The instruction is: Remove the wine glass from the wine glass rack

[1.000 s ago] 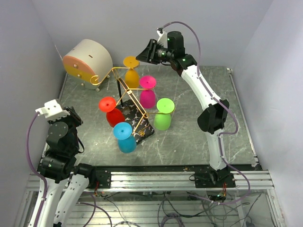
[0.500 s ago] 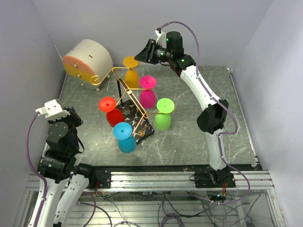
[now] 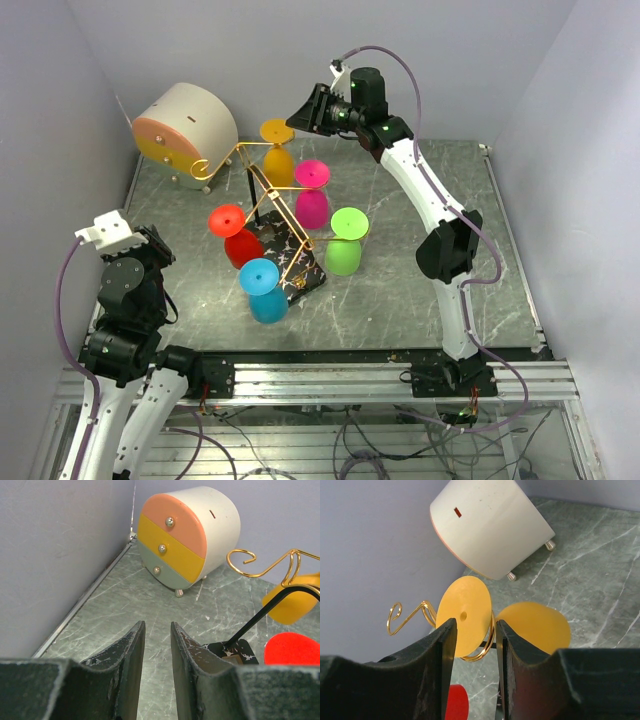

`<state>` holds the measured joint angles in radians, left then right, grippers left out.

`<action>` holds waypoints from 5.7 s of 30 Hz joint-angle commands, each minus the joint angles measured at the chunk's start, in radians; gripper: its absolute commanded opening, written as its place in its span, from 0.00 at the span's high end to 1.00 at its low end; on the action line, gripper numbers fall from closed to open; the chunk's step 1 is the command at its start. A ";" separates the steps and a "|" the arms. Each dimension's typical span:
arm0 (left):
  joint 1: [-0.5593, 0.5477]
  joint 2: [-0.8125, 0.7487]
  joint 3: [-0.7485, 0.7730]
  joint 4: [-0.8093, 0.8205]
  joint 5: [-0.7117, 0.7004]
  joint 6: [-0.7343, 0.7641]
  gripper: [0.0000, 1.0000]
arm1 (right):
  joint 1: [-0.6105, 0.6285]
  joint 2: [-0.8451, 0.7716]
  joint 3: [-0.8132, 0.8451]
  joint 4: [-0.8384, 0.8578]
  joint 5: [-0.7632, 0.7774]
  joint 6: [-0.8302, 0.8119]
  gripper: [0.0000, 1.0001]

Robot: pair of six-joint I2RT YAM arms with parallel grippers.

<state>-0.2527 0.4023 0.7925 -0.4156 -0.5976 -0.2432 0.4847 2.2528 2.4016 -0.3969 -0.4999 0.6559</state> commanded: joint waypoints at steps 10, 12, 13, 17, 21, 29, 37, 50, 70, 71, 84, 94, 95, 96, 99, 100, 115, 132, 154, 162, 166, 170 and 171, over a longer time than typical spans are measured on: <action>-0.005 0.004 -0.003 0.029 0.013 0.006 0.62 | 0.031 0.011 0.004 0.019 -0.022 -0.004 0.63; -0.005 0.004 -0.003 0.028 0.012 0.006 0.62 | 0.033 0.014 0.004 0.018 -0.022 -0.004 0.64; -0.005 0.003 -0.003 0.028 0.012 0.005 0.62 | 0.033 0.015 0.004 0.019 -0.023 -0.004 0.64; -0.005 0.003 -0.003 0.028 0.013 0.005 0.62 | 0.034 0.010 -0.002 0.027 -0.030 -0.005 0.64; -0.005 0.003 -0.003 0.029 0.012 0.005 0.62 | 0.035 0.001 -0.014 0.047 -0.036 0.000 0.64; -0.005 0.002 -0.004 0.028 0.013 0.006 0.62 | 0.036 -0.003 -0.035 0.085 -0.053 0.020 0.64; -0.005 0.008 -0.004 0.032 0.019 0.007 0.62 | 0.038 -0.015 -0.057 0.106 -0.062 0.030 0.66; -0.004 0.009 -0.004 0.031 0.020 0.007 0.62 | 0.041 -0.021 -0.076 0.124 -0.054 0.040 0.71; -0.005 0.007 -0.006 0.031 0.019 0.006 0.61 | -0.006 -0.169 -0.347 0.361 0.027 0.192 1.00; -0.005 0.007 -0.006 0.031 0.018 0.007 0.61 | -0.016 -0.179 -0.355 0.363 0.031 0.196 1.00; -0.005 0.013 -0.006 0.032 0.021 0.007 0.61 | -0.043 -0.209 -0.422 0.431 -0.087 0.259 1.00; -0.005 0.015 -0.004 0.032 0.022 0.007 0.61 | -0.020 -0.185 -0.338 0.359 -0.168 0.242 1.00; -0.005 0.016 -0.004 0.032 0.022 0.007 0.61 | -0.019 -0.184 -0.338 0.363 -0.172 0.245 1.00; -0.005 0.015 -0.005 0.032 0.022 0.007 0.61 | -0.018 -0.183 -0.343 0.370 -0.174 0.249 1.00; -0.005 0.015 -0.004 0.030 0.021 0.006 0.62 | -0.015 -0.177 -0.339 0.380 -0.187 0.258 1.00; -0.005 0.014 -0.004 0.030 0.020 0.006 0.62 | -0.011 -0.175 -0.337 0.383 -0.189 0.262 1.00; -0.004 0.007 -0.006 0.031 0.020 0.007 0.61 | -0.001 -0.159 -0.330 0.337 -0.159 0.248 1.00; -0.005 0.015 -0.006 0.031 0.022 0.006 0.61 | 0.005 -0.095 -0.249 0.357 -0.206 0.257 1.00; -0.005 0.022 -0.006 0.037 0.031 0.001 0.60 | 0.005 -0.034 -0.202 0.575 -0.086 0.159 1.00; -0.005 0.126 0.026 0.116 0.258 -0.072 0.15 | -0.003 -0.254 -0.327 0.500 0.128 -0.194 1.00; -0.004 0.269 0.143 0.172 0.450 -0.138 0.24 | -0.001 -0.480 -0.514 0.502 0.261 -0.419 1.00; -0.005 0.408 0.292 0.230 0.662 -0.203 0.68 | 0.003 -0.721 -0.738 0.487 0.333 -0.648 1.00; -0.004 0.455 0.333 0.249 0.733 -0.229 0.76 | 0.004 -0.806 -0.795 0.491 0.342 -0.690 1.00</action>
<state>-0.2527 0.7681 0.9848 -0.3008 -0.1505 -0.3782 0.4854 1.6638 1.7569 0.0650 -0.2676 0.2523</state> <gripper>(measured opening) 0.380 0.014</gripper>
